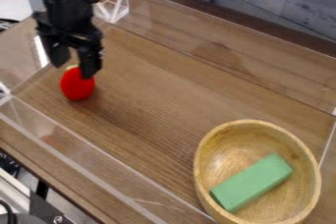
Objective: Move the red fruit to the right
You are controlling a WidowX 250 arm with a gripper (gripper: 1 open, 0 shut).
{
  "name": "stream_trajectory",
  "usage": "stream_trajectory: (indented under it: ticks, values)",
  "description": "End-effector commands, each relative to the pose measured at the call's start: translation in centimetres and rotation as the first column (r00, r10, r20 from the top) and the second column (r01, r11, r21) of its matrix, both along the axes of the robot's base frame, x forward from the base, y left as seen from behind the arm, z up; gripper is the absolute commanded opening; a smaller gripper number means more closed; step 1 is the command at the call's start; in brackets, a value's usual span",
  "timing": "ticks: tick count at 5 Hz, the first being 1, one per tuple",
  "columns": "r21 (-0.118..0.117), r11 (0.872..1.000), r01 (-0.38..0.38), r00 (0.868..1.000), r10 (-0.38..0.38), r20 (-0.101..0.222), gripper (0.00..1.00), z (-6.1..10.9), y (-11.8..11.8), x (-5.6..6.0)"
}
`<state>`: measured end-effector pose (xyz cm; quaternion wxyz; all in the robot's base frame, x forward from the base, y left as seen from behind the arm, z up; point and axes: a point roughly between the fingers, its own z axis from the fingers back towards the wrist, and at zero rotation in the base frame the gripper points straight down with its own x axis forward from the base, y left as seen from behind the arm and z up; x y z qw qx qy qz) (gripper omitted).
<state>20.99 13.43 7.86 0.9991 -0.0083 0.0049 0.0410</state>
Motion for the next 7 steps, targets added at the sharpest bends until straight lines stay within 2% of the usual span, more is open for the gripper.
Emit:
stream_trajectory:
  ticks: [1,3,5,7]
  values:
    - [0.008,1.000,0.010,1.000,-0.010,0.019,1.00,-1.0,0.3,0.9]
    - [-0.007,1.000,-0.011,1.000,0.011,0.019,1.00,-2.5,1.4,3.0]
    - [-0.034,0.998,0.059,0.998,-0.058,0.026,1.00,-0.6,1.8,2.2]
    - [-0.053,0.998,-0.037,0.999,0.039,0.028,1.00,-1.0,3.6,3.0]
